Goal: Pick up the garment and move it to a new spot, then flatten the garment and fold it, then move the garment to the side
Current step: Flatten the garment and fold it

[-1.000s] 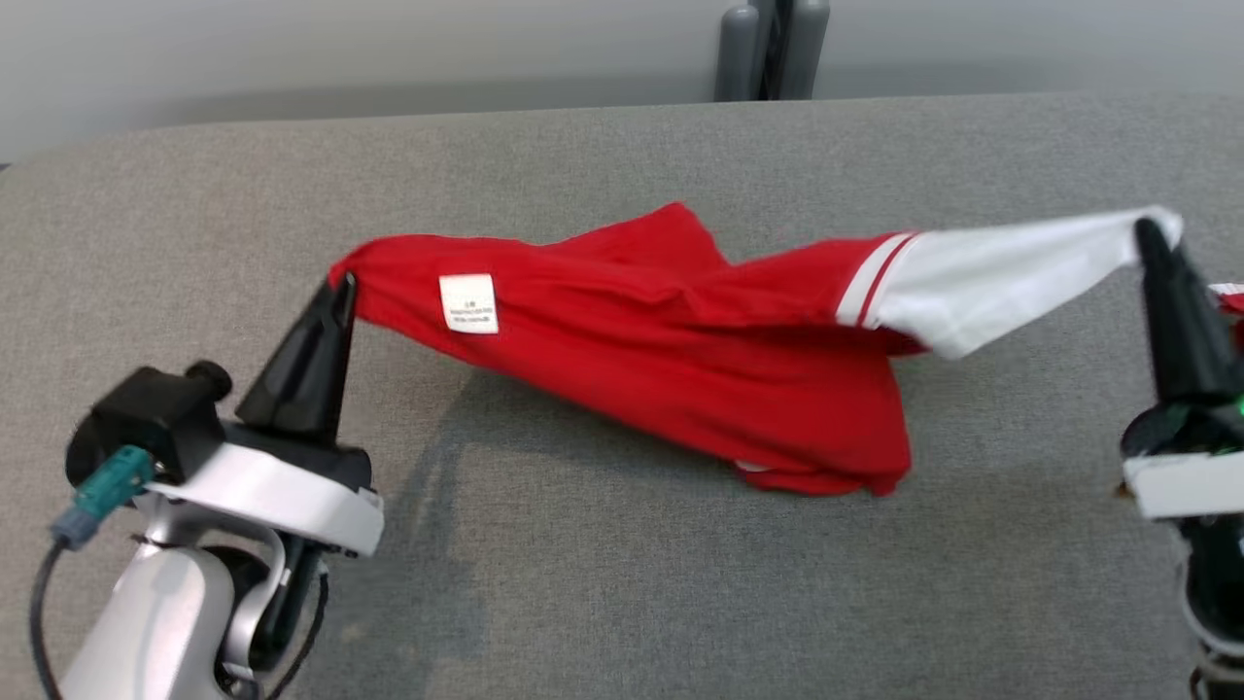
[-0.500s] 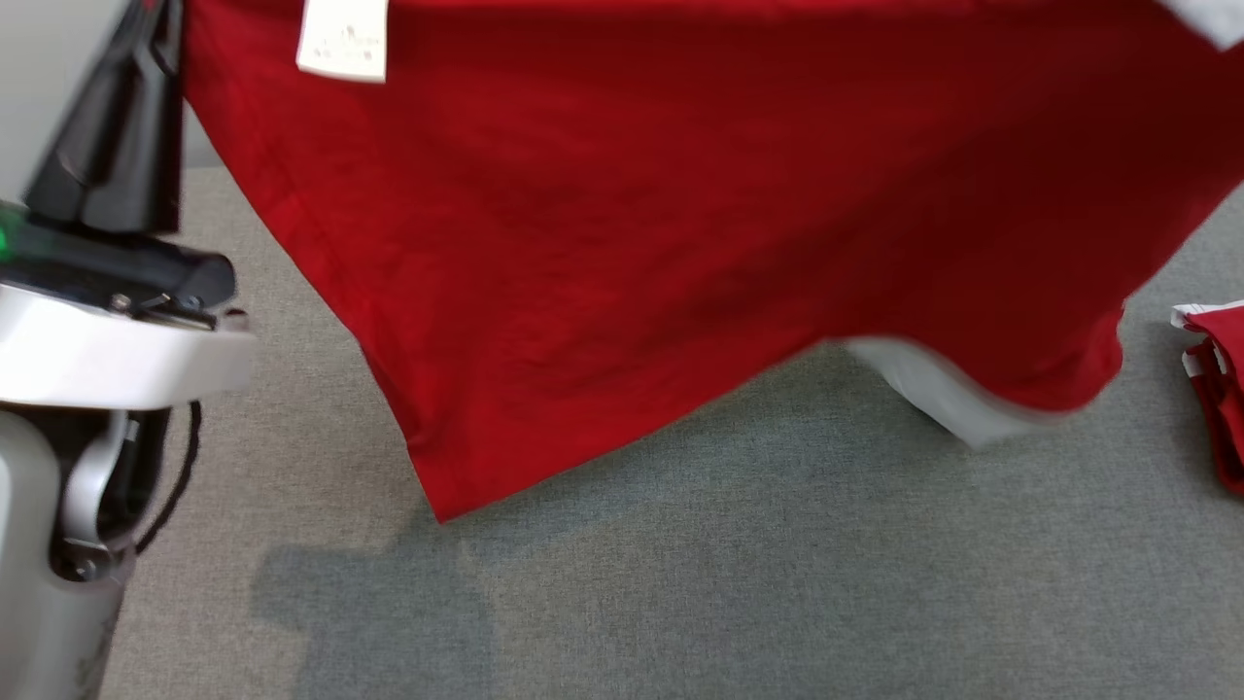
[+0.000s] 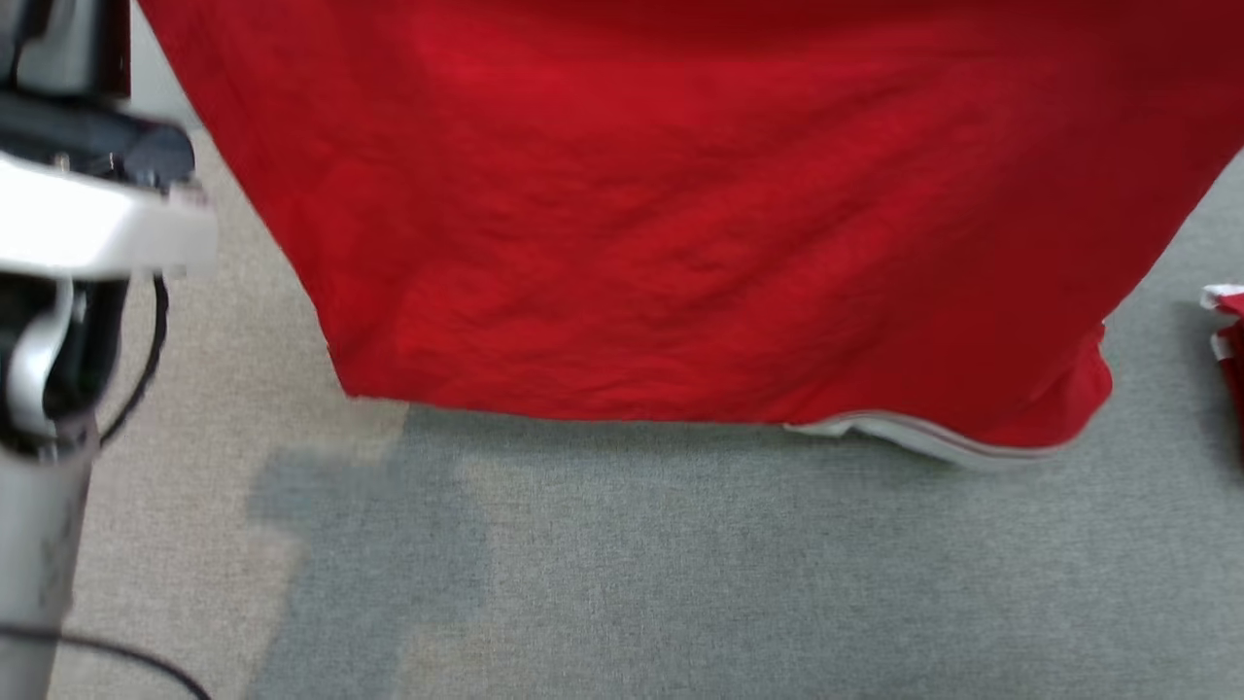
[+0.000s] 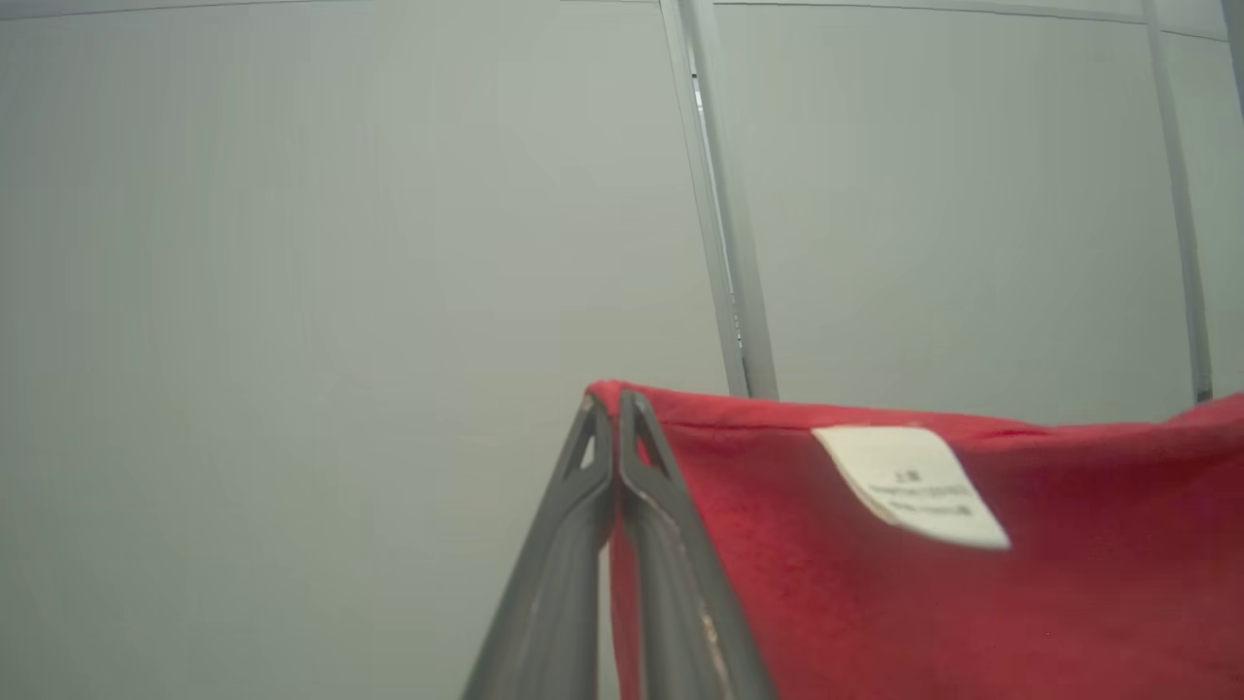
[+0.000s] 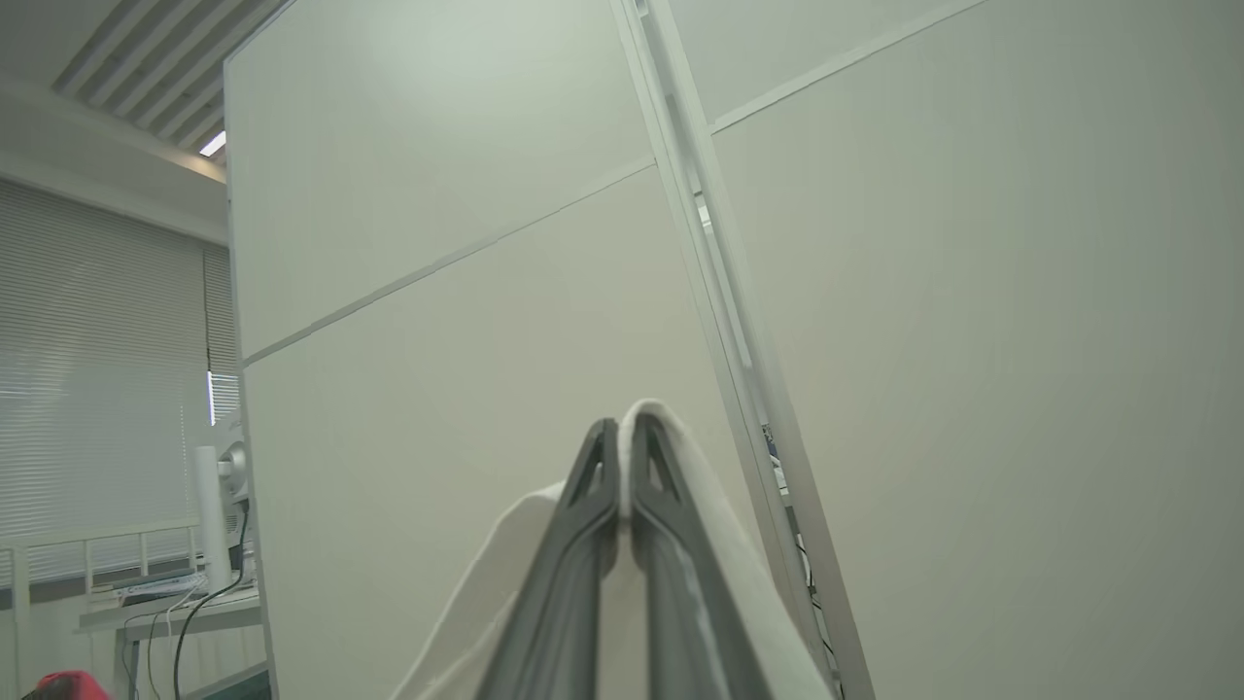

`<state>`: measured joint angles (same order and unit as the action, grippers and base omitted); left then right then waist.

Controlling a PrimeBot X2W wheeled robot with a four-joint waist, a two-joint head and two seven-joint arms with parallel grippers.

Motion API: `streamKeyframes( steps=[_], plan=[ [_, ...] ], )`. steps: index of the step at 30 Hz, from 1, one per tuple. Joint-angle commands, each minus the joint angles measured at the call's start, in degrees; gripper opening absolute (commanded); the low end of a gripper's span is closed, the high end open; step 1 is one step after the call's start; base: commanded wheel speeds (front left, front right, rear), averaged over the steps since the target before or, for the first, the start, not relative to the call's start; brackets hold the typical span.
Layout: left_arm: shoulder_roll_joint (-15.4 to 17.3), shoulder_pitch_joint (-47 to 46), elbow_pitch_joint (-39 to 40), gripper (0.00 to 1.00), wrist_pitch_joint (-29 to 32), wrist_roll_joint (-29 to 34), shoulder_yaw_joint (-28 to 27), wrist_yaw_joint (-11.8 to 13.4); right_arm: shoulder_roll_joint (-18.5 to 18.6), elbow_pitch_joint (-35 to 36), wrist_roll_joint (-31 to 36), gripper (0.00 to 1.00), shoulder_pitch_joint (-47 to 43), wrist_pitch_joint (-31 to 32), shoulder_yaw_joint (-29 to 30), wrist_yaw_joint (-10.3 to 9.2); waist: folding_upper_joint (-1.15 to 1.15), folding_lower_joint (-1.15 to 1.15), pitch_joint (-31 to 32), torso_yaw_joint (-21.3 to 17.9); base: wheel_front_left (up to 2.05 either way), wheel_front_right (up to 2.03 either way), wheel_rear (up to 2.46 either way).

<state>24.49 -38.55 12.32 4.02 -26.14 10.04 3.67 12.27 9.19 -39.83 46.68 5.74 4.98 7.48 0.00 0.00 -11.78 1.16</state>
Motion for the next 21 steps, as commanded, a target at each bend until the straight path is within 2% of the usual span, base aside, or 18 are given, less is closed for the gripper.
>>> streamKeyframes(
  steps=[1,9,11,12,16,17,21],
  plan=[
    [-0.41,-3.49,-3.63,0.00,-0.31,-0.88,0.30,-1.21,0.71,-2.88,0.73,0.00,2.81,0.01,-0.97,0.02,0.00,0.00,-2.19,0.34,0.00,0.00,0.00],
    [-3.62,-22.90,-28.09,0.00,-3.23,-2.47,2.35,-6.82,2.23,-23.92,2.71,0.00,20.63,-4.67,-7.94,0.02,0.00,0.00,-8.67,0.77,0.00,0.00,0.00],
    [-4.54,-27.76,-33.99,0.00,-4.04,-2.75,2.60,-7.63,2.37,-29.36,3.63,0.00,25.79,-6.44,-9.54,0.02,0.00,0.00,-10.02,0.83,0.00,0.00,0.00],
    [-4.54,-27.76,-33.99,0.00,-4.04,-2.75,2.60,-7.63,2.37,-29.36,3.63,0.00,25.79,-6.44,-9.54,0.02,0.00,0.00,-10.02,0.83,0.00,0.00,0.00],
    [-5.11,-36.03,-45.17,0.00,-5.13,-4.44,1.25,-8.59,1.35,-40.08,3.88,0.00,35.72,-10.76,-11.97,0.02,0.00,0.00,-11.96,0.25,0.00,0.00,0.00],
    [-4.93,-39.04,-49.39,0.00,-6.15,-5.13,0.61,-8.94,1.09,-44.57,3.62,0.00,39.40,-12.40,-13.73,0.02,0.00,0.00,-12.50,-0.24,0.00,0.00,0.00],
    [-5.44,-42.29,-56.80,0.00,-6.89,-5.81,1.31,-9.85,0.55,-53.44,3.17,0.00,43.80,-13.53,-16.52,0.01,0.00,0.00,-13.93,-0.40,0.00,0.00,0.00]
  ],
)
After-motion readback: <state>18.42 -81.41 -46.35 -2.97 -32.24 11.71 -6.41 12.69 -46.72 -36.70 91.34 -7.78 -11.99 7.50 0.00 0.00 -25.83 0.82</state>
